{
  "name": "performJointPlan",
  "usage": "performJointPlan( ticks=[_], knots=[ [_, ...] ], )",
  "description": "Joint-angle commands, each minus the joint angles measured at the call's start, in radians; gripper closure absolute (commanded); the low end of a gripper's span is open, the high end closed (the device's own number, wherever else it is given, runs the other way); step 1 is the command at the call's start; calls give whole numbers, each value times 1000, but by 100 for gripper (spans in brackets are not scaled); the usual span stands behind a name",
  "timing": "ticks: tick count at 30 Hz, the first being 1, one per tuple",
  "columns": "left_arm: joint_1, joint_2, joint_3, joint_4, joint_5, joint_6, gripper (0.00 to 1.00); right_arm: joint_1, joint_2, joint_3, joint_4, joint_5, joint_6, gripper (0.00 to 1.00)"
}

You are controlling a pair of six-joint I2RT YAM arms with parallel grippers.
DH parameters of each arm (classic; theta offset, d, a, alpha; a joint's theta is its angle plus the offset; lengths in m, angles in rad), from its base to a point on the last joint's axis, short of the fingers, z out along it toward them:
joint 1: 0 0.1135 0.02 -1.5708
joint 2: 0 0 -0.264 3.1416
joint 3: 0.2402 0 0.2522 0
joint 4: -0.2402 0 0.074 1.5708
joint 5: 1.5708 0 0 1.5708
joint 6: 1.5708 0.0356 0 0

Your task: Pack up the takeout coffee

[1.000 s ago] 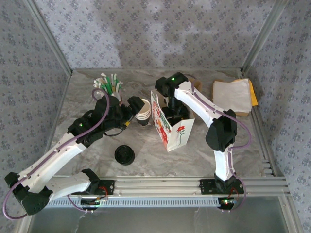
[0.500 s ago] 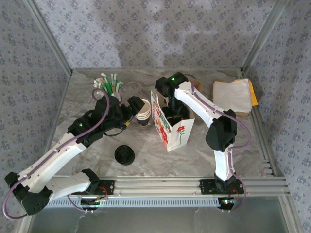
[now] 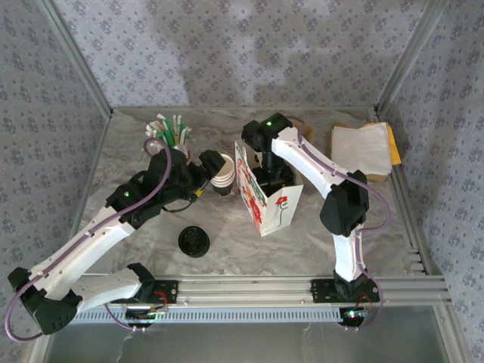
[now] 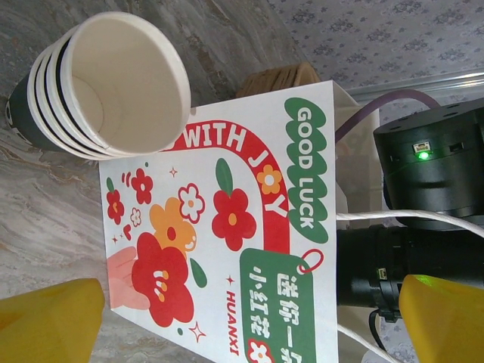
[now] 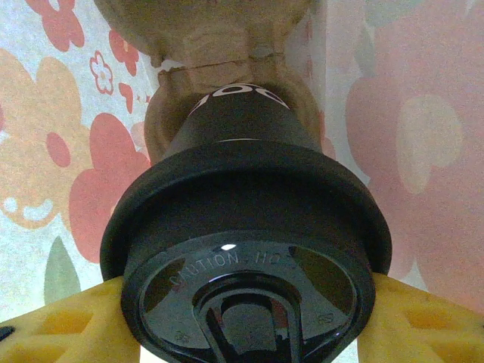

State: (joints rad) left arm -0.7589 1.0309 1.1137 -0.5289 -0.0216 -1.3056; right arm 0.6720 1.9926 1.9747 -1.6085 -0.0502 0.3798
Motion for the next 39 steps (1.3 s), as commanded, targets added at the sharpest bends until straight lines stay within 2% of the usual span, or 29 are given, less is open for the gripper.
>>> performJointPlan(
  ticks=[1,16,39],
  knots=[
    [4,0,47,-14,8,15,0,-6,9,-16,-158,-10,-18,48],
    [4,0,41,-13,11,14,0,-6,31,-18,-174,-25,-35,47],
    [5,-5,41,-24,6,12,0,-5,33,-98,-68,-22,-33,47]
  ],
)
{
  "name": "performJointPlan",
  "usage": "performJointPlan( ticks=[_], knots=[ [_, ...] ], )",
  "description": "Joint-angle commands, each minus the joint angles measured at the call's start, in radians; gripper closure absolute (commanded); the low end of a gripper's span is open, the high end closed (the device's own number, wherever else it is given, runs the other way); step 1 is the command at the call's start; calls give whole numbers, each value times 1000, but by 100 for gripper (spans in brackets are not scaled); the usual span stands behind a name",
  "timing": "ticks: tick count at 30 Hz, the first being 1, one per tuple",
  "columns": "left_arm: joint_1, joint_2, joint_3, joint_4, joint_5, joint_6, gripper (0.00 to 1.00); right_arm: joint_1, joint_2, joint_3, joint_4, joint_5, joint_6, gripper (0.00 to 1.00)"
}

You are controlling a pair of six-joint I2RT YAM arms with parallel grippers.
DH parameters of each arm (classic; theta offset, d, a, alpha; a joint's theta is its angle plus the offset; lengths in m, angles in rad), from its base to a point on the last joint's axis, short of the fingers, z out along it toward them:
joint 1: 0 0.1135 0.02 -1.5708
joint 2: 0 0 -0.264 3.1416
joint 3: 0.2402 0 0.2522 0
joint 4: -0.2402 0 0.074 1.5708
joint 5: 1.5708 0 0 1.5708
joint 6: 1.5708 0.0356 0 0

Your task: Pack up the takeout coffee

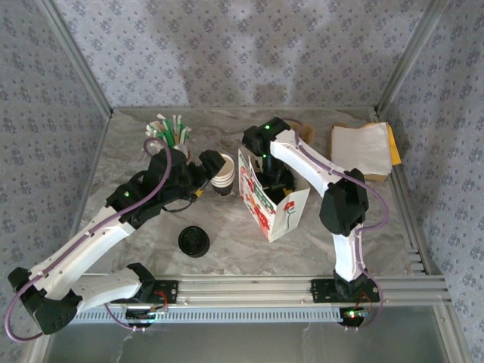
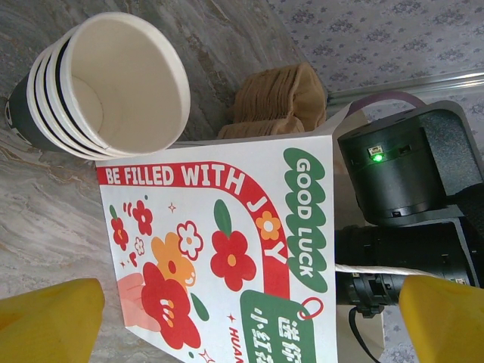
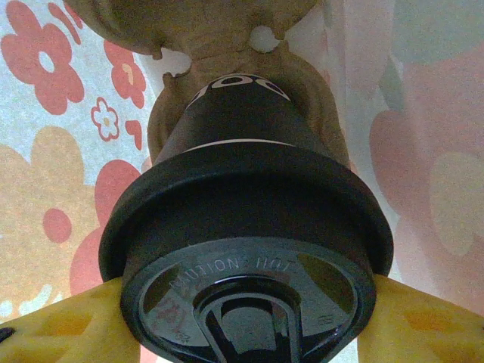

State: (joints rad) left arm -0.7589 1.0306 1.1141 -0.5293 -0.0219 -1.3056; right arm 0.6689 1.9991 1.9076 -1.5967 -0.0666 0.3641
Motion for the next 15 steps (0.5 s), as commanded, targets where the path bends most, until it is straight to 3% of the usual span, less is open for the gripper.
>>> performJointPlan(
  ticks=[1,15],
  knots=[
    [5,-4,41,-23,7,12,0,-2,26,-31,-80,-5,-17,47],
    [5,-6,41,-23,7,13,0,-1,20,-4,-95,14,-16,45]
  ],
)
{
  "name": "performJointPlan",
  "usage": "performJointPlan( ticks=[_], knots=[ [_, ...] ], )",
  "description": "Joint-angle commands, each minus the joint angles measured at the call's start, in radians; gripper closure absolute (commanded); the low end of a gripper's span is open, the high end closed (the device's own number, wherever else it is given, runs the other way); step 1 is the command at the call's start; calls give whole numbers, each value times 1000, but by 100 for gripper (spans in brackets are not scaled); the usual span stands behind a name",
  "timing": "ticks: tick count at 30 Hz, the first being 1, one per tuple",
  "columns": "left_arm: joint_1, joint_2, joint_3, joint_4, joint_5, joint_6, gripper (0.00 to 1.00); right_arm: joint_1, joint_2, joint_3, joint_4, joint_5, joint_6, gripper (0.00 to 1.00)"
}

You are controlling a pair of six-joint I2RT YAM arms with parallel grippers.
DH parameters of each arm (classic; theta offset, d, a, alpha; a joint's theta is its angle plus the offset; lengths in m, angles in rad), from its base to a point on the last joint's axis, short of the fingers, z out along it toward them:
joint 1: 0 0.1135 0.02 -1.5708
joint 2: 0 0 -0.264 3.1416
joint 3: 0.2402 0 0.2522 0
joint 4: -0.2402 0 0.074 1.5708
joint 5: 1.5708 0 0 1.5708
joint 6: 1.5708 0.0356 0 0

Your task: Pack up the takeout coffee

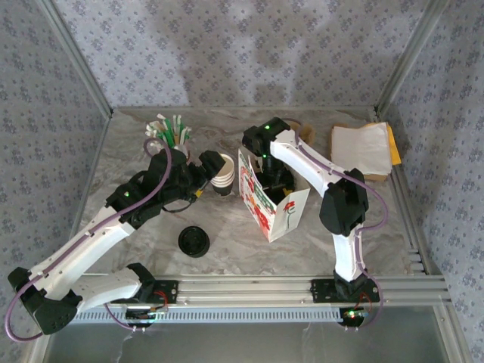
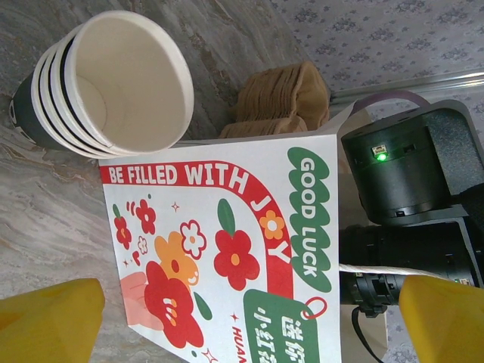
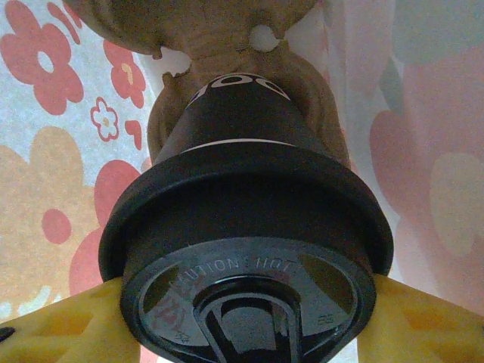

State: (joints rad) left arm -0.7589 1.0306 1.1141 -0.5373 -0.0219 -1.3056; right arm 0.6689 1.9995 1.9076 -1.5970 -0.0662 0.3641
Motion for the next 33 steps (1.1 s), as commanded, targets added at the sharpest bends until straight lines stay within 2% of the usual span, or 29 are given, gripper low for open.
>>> performJointPlan(
  ticks=[1,20,33],
  knots=[
    [5,-6,41,-18,6,12,0,-1,19,-4,-95,13,-16,45],
    [3,-3,51,-21,6,17,0,-2,15,-1,-95,22,-16,41],
    [1,2,62,-20,6,23,0,7,4,7,-101,36,-16,24]
  ],
)
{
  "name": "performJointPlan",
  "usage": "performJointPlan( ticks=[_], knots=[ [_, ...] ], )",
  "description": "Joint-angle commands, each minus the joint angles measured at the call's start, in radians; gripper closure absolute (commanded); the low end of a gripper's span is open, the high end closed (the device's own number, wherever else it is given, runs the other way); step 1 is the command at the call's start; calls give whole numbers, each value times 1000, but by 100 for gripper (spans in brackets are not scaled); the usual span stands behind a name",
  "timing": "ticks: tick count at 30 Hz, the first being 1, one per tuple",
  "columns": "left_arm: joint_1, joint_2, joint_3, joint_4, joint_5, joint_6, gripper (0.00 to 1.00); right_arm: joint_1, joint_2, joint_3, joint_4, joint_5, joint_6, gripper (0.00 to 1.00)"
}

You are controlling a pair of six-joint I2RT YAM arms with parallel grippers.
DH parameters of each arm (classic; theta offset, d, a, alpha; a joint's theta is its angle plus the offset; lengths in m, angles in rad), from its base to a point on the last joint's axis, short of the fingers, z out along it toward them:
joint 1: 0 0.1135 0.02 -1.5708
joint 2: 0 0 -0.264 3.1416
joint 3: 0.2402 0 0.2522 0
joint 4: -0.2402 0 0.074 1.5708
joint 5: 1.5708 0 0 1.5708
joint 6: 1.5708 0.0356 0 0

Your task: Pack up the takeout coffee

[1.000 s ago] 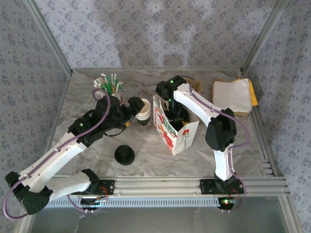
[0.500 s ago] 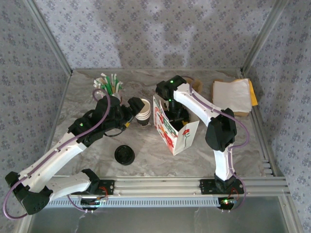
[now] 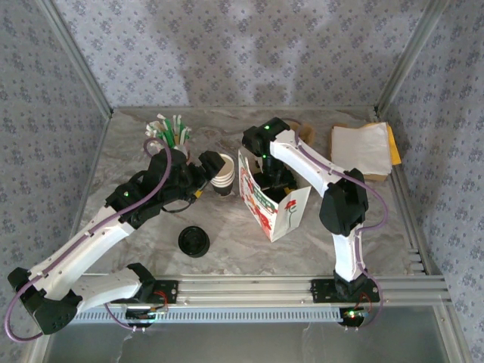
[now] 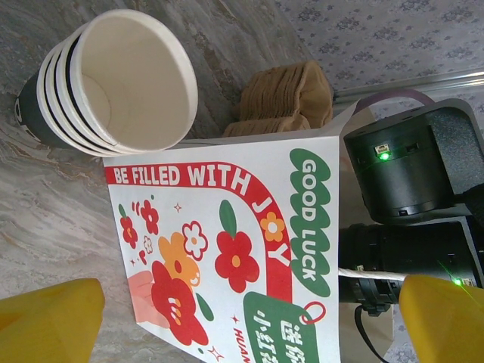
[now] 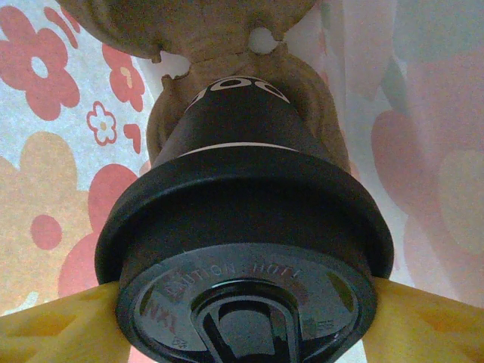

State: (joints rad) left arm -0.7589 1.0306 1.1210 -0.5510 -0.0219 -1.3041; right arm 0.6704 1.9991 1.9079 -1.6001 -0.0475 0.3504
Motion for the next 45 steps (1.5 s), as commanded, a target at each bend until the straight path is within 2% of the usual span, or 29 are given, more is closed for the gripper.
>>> performJointPlan(
  ticks=[1,16,45],
  knots=[
    [0,2,56,-6,6,21,0,6,4,8,-98,18,-2,23],
    [-3,-1,51,-6,4,21,0,10,-3,16,-107,30,-2,11],
    [-10,2,53,0,3,24,0,10,-14,14,-115,47,1,5]
  ],
)
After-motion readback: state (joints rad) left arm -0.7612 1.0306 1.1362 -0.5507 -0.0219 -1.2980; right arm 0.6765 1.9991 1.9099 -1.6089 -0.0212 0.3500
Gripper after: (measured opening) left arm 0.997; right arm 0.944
